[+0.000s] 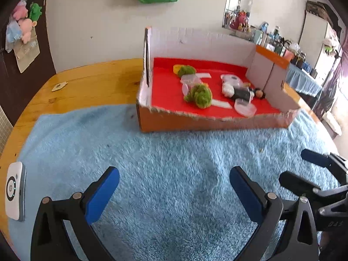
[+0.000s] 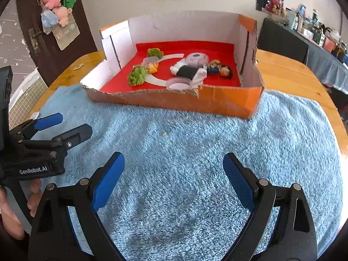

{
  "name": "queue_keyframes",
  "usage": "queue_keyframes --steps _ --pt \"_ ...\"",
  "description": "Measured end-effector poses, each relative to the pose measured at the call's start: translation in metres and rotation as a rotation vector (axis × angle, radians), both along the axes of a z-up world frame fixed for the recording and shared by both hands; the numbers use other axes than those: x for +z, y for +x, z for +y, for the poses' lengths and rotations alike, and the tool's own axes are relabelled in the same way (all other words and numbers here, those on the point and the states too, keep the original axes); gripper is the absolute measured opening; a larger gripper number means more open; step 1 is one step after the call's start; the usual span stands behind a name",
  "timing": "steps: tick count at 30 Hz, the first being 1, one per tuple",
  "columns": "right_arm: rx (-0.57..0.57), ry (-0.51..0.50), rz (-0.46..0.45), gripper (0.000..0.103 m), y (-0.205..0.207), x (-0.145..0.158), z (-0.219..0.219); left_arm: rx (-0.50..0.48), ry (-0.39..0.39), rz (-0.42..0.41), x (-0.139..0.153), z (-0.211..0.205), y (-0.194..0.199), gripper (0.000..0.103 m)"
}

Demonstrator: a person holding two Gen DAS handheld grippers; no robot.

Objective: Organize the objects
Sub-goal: 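Withdraw both open tools from the box back over the towel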

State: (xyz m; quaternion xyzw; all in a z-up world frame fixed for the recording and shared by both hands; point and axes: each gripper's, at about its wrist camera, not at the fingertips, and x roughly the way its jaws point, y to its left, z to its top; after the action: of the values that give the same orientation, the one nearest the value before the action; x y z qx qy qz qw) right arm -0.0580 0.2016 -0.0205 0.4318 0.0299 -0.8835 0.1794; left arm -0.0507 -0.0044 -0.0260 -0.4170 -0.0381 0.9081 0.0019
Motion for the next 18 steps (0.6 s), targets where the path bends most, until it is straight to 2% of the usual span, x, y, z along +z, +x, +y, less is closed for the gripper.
queue_keyframes --steps 6,14,18 --pt "-0.015 0.002 -0.013 0.093 0.002 -0.011 0.004 0.0 -0.035 -0.013 -0.006 0.008 0.005 0.103" --pt "-0.025 -0.005 -0.012 0.093 0.003 -0.017 0.007 0.018 -0.012 -0.074 -0.017 0.008 0.002 0.103" --pt "-0.026 -0.004 -0.007 0.093 0.003 -0.018 0.007 0.025 -0.029 -0.078 -0.019 0.01 0.003 0.103"
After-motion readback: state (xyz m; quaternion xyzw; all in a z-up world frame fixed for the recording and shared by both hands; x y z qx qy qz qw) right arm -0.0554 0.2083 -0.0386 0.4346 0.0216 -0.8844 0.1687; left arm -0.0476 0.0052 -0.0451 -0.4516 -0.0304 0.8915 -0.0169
